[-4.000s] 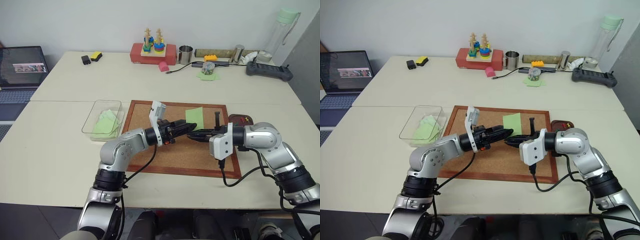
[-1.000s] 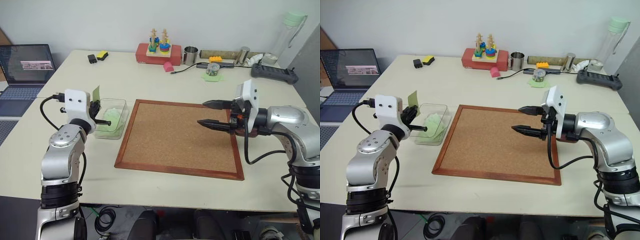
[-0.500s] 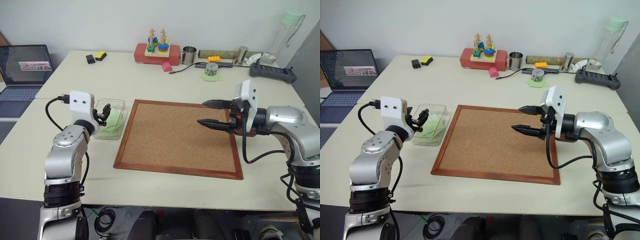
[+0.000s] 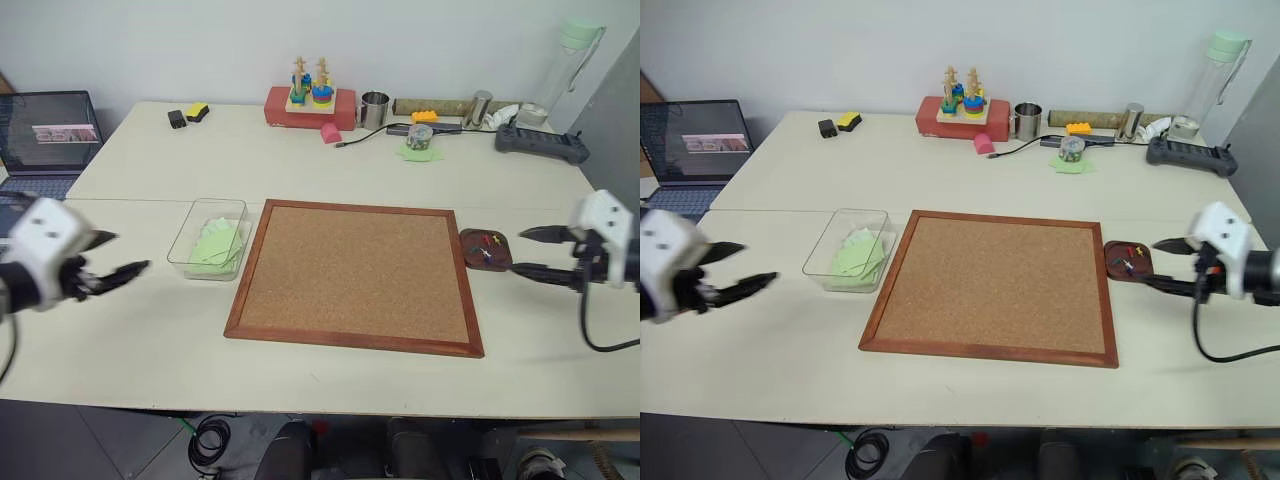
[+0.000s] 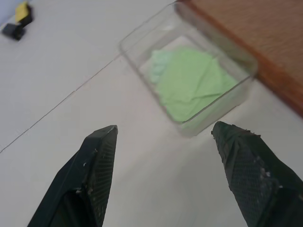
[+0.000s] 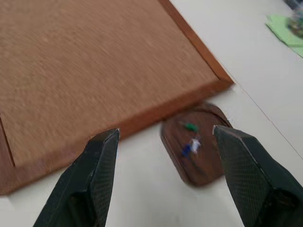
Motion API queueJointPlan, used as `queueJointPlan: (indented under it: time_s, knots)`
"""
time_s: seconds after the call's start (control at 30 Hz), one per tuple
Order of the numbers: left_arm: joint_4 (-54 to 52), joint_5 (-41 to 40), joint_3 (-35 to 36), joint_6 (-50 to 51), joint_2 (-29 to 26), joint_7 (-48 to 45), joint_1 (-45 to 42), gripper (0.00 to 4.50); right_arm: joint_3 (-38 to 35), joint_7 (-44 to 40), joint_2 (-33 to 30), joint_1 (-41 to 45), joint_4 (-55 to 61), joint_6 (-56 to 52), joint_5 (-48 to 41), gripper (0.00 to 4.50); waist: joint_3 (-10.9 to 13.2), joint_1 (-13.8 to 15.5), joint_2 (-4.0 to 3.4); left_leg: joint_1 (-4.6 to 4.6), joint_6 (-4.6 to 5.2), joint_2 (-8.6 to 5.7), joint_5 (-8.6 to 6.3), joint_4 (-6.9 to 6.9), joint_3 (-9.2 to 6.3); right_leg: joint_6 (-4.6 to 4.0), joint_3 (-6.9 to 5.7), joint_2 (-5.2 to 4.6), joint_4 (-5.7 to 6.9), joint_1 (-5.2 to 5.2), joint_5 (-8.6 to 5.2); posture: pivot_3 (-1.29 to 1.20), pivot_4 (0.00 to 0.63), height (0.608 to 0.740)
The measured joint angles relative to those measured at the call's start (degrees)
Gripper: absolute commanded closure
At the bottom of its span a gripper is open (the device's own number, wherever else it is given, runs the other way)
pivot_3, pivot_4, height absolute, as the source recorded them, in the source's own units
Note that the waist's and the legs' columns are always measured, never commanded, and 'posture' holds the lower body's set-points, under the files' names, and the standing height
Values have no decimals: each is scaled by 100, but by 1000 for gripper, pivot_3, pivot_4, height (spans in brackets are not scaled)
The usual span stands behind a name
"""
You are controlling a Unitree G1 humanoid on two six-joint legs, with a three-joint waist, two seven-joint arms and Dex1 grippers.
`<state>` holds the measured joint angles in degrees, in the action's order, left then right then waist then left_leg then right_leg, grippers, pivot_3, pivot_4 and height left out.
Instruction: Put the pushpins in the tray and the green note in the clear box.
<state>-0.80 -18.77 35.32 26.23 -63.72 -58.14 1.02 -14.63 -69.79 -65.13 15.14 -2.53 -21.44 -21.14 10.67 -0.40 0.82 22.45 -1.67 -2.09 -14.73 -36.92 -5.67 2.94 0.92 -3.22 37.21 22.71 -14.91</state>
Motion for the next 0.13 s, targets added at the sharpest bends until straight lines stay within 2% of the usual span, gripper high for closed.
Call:
queueJointPlan:
  time_s: [0.13]
  knots:
    - [606, -5, 286, -293, -63, -374, 106, 1090, -232, -224, -121, -160, -210, 101, -39, 1205, 0, -30, 0, -7, 1, 6, 0, -4, 9, -6, 2, 2, 0, -6, 5, 0, 150, 740]
